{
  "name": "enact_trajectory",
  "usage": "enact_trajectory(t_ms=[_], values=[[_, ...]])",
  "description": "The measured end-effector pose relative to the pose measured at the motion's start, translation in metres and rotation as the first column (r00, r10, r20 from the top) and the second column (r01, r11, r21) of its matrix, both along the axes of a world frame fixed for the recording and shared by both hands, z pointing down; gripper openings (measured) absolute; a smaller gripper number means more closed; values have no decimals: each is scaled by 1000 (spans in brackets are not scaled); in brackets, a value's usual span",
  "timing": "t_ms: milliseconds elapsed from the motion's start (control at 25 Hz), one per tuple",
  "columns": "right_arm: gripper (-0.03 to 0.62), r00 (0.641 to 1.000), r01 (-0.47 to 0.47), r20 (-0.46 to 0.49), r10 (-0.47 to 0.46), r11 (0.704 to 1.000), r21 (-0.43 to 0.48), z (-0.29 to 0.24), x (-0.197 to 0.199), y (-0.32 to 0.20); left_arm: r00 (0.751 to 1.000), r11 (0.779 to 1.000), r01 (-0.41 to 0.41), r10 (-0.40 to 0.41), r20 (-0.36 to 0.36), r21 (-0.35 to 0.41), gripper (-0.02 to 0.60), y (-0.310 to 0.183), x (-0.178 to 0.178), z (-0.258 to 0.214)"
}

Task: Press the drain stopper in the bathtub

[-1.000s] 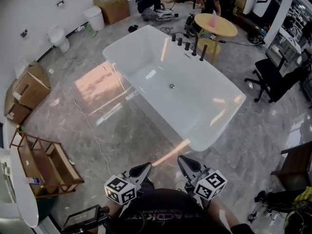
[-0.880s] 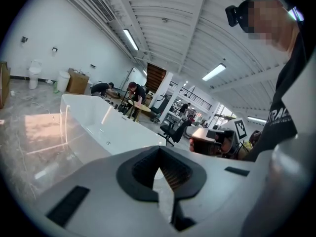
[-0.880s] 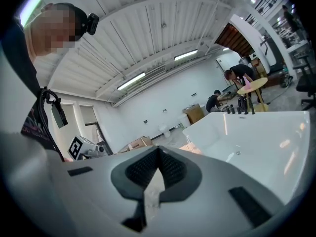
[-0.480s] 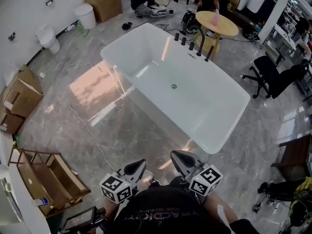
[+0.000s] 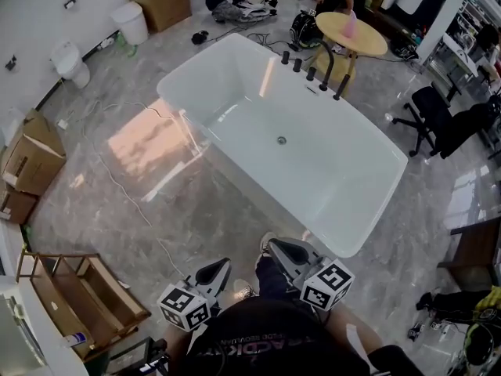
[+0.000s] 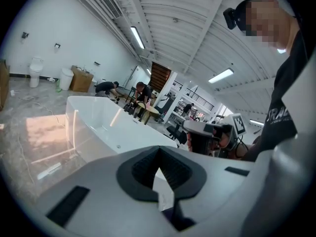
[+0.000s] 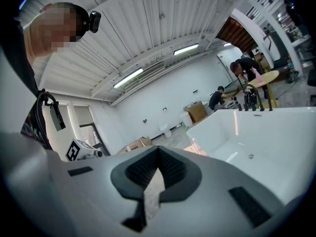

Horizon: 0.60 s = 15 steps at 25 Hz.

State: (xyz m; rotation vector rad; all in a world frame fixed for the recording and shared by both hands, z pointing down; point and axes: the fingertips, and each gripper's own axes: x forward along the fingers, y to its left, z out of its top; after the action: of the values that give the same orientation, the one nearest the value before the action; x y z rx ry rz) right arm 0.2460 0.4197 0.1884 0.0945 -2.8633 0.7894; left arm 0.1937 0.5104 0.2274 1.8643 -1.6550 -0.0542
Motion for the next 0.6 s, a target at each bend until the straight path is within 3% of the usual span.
enact_trajectory(t_ms=[280,600], values=[[14,998,45,39,-45,999,-9,-3,-46,-64,998,999,46,-45,35,-13,3,-59,-41,-6],[14,998,5,61,-3,1000,-23,-2,-59,-134,998,1000,-4,6,54,-24,3,-137,-59,-10]])
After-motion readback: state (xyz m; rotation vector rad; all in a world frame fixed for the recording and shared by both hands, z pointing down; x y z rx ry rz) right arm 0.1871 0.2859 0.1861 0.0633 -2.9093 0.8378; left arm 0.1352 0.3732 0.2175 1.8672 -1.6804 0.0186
